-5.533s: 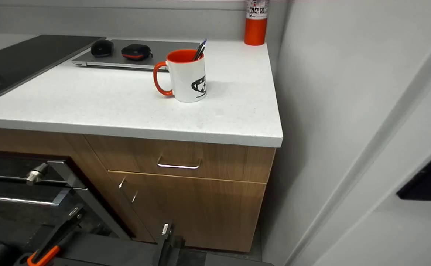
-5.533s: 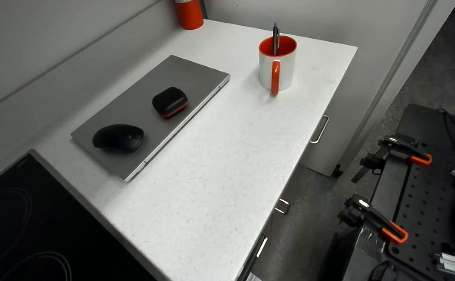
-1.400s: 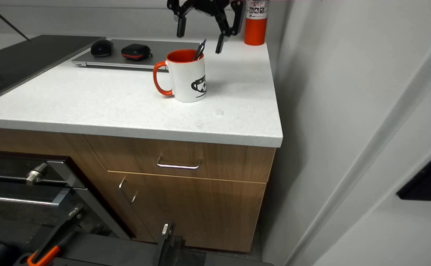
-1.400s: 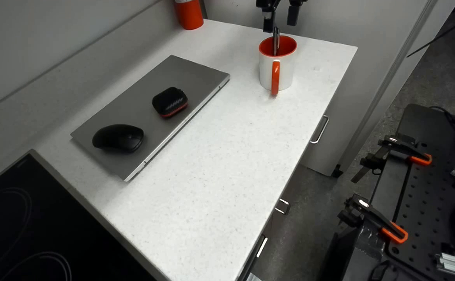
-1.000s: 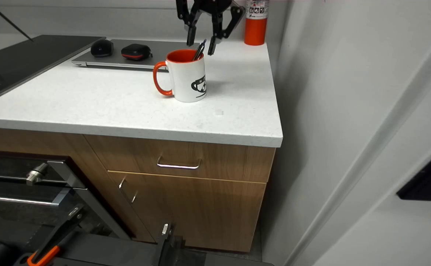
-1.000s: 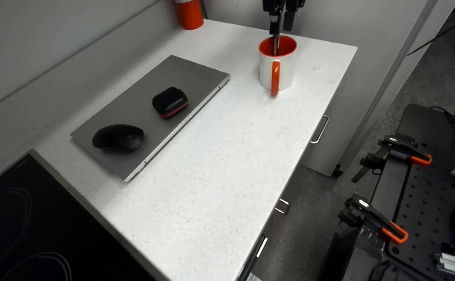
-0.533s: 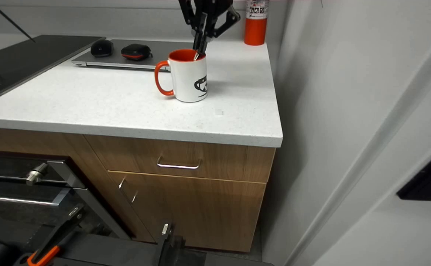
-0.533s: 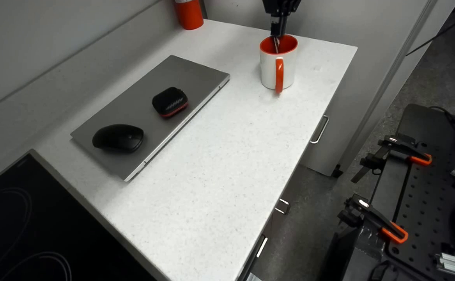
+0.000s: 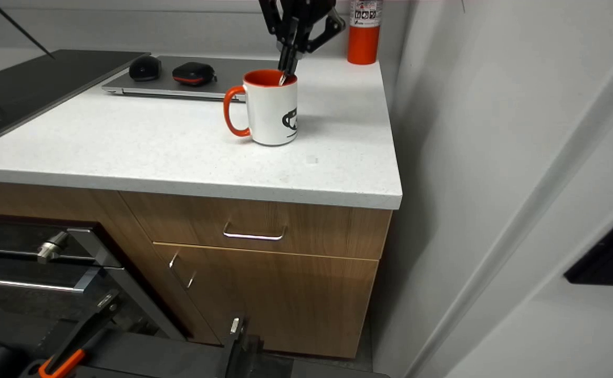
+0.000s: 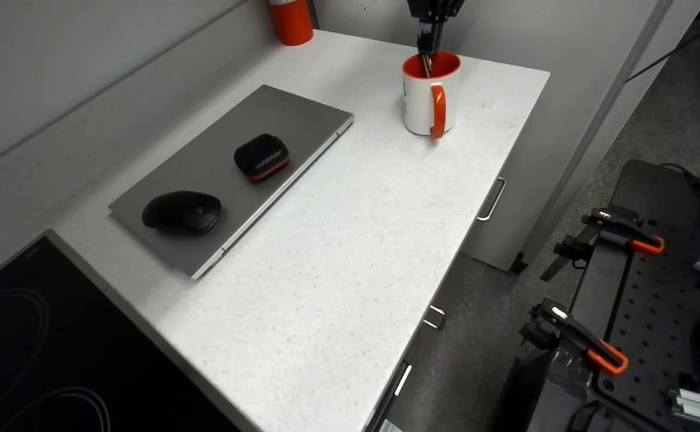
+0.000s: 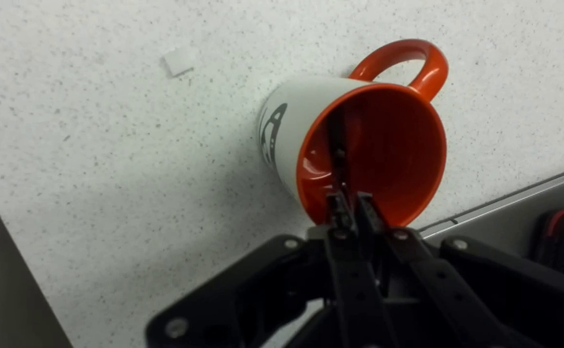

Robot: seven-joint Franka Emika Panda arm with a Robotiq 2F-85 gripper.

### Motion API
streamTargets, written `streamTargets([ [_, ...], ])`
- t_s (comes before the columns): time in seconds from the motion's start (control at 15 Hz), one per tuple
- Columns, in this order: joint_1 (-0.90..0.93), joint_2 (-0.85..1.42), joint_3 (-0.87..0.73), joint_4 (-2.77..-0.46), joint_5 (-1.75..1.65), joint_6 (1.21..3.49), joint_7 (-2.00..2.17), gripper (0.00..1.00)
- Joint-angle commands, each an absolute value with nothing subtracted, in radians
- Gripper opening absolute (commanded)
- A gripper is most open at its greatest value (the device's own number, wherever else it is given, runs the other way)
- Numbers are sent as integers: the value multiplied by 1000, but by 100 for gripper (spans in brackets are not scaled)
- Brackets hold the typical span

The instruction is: Remove the black pen from the white mug

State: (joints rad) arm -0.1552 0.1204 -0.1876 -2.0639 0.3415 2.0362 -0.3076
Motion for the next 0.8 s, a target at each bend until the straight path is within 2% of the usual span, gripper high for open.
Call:
streamTargets([
  [0.0, -179, 104, -174, -2072, 359, 2025, -311, 2],
  [0.73, -178, 8, -179, -2131, 358, 2008, -345, 2],
])
